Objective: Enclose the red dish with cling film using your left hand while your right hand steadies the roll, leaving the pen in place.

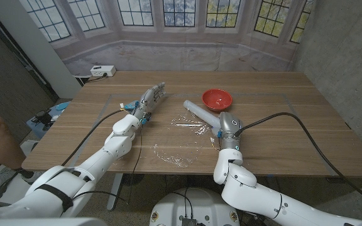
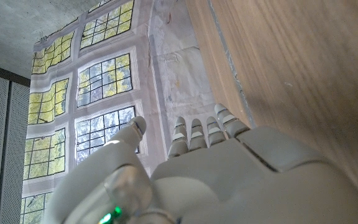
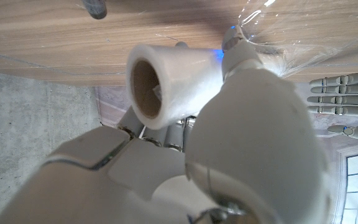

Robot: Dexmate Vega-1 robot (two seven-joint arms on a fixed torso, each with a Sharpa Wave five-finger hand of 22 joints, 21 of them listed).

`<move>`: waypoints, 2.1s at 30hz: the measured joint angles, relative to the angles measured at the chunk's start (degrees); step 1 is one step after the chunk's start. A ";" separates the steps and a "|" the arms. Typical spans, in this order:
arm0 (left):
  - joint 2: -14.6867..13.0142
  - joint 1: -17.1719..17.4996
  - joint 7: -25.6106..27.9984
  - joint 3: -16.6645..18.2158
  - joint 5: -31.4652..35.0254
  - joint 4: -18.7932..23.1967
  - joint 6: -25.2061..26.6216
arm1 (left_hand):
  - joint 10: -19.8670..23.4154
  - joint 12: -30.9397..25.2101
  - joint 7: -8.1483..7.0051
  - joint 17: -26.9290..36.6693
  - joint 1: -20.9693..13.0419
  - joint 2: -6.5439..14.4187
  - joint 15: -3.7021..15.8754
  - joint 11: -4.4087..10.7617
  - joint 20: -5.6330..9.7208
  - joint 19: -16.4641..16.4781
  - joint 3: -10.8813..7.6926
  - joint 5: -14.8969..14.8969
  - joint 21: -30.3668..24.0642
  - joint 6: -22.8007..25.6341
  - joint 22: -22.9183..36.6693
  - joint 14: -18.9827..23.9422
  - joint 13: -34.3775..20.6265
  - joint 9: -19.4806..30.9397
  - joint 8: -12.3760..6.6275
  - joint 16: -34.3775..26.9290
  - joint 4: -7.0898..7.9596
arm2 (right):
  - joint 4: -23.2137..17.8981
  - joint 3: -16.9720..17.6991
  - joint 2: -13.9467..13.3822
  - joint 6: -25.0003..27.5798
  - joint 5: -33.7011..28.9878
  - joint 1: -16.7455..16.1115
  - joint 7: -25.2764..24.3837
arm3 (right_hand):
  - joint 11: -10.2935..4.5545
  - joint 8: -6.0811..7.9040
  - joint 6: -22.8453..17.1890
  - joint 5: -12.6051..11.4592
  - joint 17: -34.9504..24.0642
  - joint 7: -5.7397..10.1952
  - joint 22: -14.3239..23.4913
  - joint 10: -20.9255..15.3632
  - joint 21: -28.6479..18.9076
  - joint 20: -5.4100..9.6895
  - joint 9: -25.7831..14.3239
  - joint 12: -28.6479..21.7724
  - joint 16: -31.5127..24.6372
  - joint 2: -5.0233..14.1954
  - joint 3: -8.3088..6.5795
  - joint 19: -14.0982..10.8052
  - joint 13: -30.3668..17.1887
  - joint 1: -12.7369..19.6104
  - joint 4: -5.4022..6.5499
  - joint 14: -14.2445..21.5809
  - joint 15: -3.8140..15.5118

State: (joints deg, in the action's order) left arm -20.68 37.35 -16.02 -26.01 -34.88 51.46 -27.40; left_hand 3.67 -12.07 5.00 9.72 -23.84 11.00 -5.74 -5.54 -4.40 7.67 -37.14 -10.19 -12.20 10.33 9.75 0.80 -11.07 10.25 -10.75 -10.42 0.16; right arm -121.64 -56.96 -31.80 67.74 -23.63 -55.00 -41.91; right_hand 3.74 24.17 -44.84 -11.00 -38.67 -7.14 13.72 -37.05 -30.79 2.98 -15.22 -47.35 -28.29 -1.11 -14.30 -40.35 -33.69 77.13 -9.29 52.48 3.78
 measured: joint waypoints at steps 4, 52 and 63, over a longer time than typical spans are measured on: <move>-0.08 0.06 0.08 -0.04 0.03 0.20 0.17 | 0.00 0.00 0.00 0.00 0.00 0.00 0.00 0.00 0.00 0.00 0.00 0.00 0.00 0.00 0.00 0.00 0.00 0.00 0.00 0.00 0.00 | 0.05 0.39 0.19 0.06 -0.31 -0.21 0.99 | -0.19 0.00 0.00 0.02 -0.02 0.00 0.00 -0.19 0.00 0.00 0.15 0.16 0.35 0.00 0.00 0.00 -0.28 0.00 0.00 0.22 0.20; 0.91 -2.69 -1.87 -0.18 0.01 -4.14 -0.10 | 0.00 0.00 0.22 0.00 -0.30 -0.30 -0.20 0.01 -0.31 0.31 0.41 0.00 0.34 0.22 0.00 -0.20 0.02 0.00 0.00 0.00 -0.08 | 2.88 0.86 7.92 12.02 -27.68 3.64 41.24 | -1.23 -4.27 0.65 0.44 -3.13 1.04 -1.75 -1.83 -2.74 -0.83 0.62 3.54 4.38 2.04 1.50 4.49 2.59 -2.04 1.50 -1.35 1.97; 1.00 -2.95 -1.94 -0.30 0.09 -4.34 -0.10 | 0.01 0.00 0.31 0.00 -0.30 -0.30 -0.20 0.01 -0.31 0.31 0.41 0.00 0.34 0.31 0.00 -0.20 0.02 0.00 0.00 0.00 -0.08 | 1.22 2.65 7.07 9.50 -22.27 1.70 34.00 | -1.41 -4.36 0.11 0.44 -3.25 0.86 -2.01 -1.66 -3.55 -0.30 0.18 3.02 4.38 2.11 1.15 3.96 2.01 -2.11 1.16 -1.13 1.77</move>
State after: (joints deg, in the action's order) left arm -19.68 34.41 -17.95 -26.30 -34.79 47.12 -27.50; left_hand 3.68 -12.07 5.32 9.71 -24.14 10.70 -5.94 -5.53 -4.71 7.98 -36.73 -10.19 -11.86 10.65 9.75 0.60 -11.05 10.25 -10.75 -10.42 0.08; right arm -120.41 -54.31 -24.73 77.24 -45.90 -53.30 -7.91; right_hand 2.33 19.81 -44.73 -10.57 -41.92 -6.28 11.71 -38.71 -34.34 2.68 -15.04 -44.32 -23.91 1.01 -13.15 -36.40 -31.68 75.02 -8.14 51.35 5.55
